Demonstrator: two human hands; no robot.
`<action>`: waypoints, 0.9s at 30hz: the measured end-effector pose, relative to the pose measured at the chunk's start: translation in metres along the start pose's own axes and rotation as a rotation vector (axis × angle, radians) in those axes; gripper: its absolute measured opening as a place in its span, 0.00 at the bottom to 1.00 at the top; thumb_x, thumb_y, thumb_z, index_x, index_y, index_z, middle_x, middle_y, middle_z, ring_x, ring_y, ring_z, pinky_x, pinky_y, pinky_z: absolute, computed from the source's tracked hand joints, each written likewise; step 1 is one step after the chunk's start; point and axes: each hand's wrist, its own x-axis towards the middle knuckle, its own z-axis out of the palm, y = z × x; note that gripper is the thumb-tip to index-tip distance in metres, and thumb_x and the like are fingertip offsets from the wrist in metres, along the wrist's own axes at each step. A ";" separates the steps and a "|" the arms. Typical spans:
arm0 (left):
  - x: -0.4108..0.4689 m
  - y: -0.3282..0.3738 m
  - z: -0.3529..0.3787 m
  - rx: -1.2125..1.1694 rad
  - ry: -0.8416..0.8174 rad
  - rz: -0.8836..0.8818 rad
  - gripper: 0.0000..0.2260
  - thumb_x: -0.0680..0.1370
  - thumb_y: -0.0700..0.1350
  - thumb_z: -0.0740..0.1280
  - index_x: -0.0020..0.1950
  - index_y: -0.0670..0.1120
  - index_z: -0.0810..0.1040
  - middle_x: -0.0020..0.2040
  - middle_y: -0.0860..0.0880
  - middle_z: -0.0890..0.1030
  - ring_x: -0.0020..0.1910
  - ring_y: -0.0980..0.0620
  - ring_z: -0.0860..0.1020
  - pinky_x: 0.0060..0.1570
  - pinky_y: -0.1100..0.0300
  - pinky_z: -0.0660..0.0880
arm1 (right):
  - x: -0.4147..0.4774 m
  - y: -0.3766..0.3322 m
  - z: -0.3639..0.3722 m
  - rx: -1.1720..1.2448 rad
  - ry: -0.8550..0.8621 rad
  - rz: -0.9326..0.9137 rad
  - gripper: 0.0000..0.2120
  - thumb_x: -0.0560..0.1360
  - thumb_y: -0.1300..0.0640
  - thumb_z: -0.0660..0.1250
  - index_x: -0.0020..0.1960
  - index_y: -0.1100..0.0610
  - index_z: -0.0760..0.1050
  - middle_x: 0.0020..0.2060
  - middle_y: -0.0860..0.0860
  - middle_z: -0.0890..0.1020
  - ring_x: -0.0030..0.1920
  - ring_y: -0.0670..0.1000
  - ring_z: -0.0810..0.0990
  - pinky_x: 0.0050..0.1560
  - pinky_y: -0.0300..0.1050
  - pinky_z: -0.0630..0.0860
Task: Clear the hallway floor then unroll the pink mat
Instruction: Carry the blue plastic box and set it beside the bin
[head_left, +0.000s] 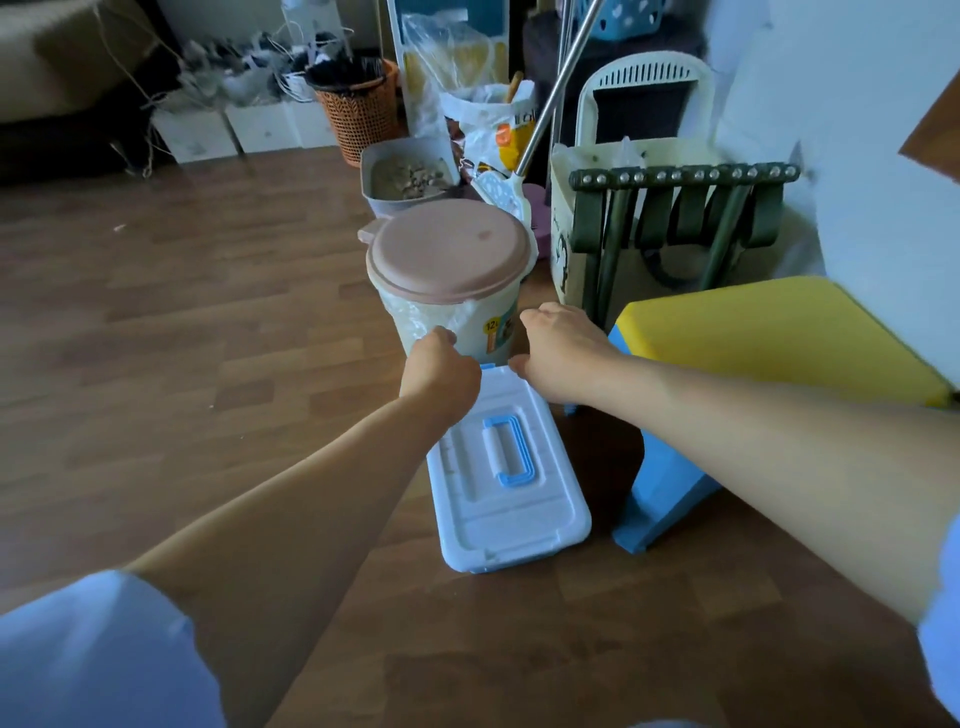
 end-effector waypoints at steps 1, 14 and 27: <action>-0.002 0.008 -0.011 0.006 -0.003 -0.003 0.21 0.77 0.37 0.58 0.71 0.44 0.67 0.67 0.45 0.72 0.60 0.45 0.74 0.46 0.60 0.68 | 0.000 -0.006 -0.014 0.007 -0.012 -0.002 0.18 0.77 0.50 0.64 0.61 0.60 0.70 0.61 0.58 0.73 0.63 0.59 0.70 0.59 0.50 0.69; -0.091 0.184 -0.204 0.047 -0.071 -0.019 0.18 0.77 0.40 0.60 0.68 0.41 0.70 0.63 0.41 0.75 0.57 0.42 0.76 0.45 0.60 0.67 | -0.055 -0.097 -0.268 0.037 -0.107 -0.044 0.12 0.76 0.62 0.61 0.58 0.63 0.72 0.58 0.61 0.75 0.59 0.60 0.74 0.48 0.45 0.69; -0.217 0.372 -0.399 0.111 -0.082 0.152 0.11 0.76 0.40 0.60 0.58 0.42 0.73 0.59 0.42 0.76 0.50 0.45 0.75 0.42 0.58 0.70 | -0.154 -0.179 -0.548 -0.042 -0.081 -0.038 0.13 0.78 0.60 0.61 0.61 0.60 0.71 0.58 0.58 0.76 0.60 0.59 0.75 0.57 0.50 0.71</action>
